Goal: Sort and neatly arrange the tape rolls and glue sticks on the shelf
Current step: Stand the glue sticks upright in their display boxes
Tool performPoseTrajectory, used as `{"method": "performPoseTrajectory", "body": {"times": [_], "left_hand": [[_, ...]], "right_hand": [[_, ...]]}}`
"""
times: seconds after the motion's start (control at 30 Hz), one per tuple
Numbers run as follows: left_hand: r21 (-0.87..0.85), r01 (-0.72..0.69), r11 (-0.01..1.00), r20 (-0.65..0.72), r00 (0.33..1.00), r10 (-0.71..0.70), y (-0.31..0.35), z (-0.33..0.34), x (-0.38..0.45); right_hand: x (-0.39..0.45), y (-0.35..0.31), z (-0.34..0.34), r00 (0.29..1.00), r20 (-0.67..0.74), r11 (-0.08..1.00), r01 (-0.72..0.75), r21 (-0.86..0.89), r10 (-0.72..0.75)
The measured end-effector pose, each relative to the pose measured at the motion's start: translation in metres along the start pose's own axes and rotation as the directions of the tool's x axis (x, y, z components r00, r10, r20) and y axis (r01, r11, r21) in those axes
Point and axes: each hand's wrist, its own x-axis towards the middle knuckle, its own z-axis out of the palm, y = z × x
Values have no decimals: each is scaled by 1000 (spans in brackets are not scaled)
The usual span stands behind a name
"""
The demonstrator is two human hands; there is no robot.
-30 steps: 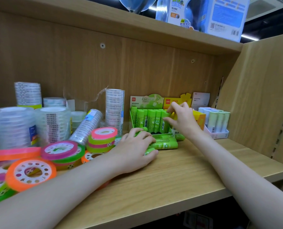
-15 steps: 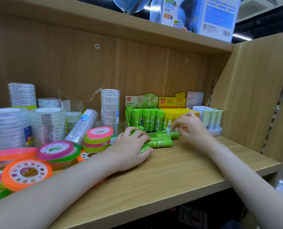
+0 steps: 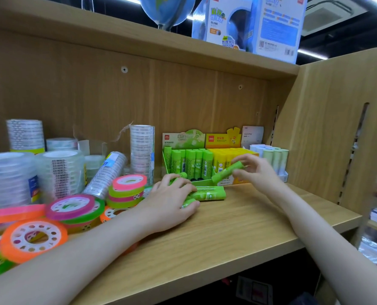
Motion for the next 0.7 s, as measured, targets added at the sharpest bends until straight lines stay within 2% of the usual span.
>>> {"method": "performPoseTrajectory", "body": {"times": [0.03,0.1,0.23,0.33,0.43,0.5,0.63,0.7], "left_hand": [[1,-1,1000,2,1000,1,0,0,0],[1,-1,1000,3,1000,1,0,0,0],[10,-1,1000,6,1000,1,0,0,0],[8,2,1000,8,1000,-2,0,1,0],[15,1,1000,3,1000,-1,0,0,1],[14,0,1000,4,1000,0,0,1,1],[3,-2,1000,5,1000,2,-1,1,1],[0,-1,1000,6,1000,1,-1,1,1]], "right_hand": [[1,-3,-1,999,-45,993,-1,122,6],[10,-5,2,993,-119,993,8,116,6],[25,-12,19,972,-191,975,97,-200,-136],[29,-15,26,950,-144,900,204,-385,-277],[29,-14,31,944,-64,835,252,-489,-322],[29,-13,33,946,-72,851,251,-461,-317],[29,-15,27,929,-221,938,242,-248,-298],[28,-15,25,926,-234,951,261,-168,-295]]}}
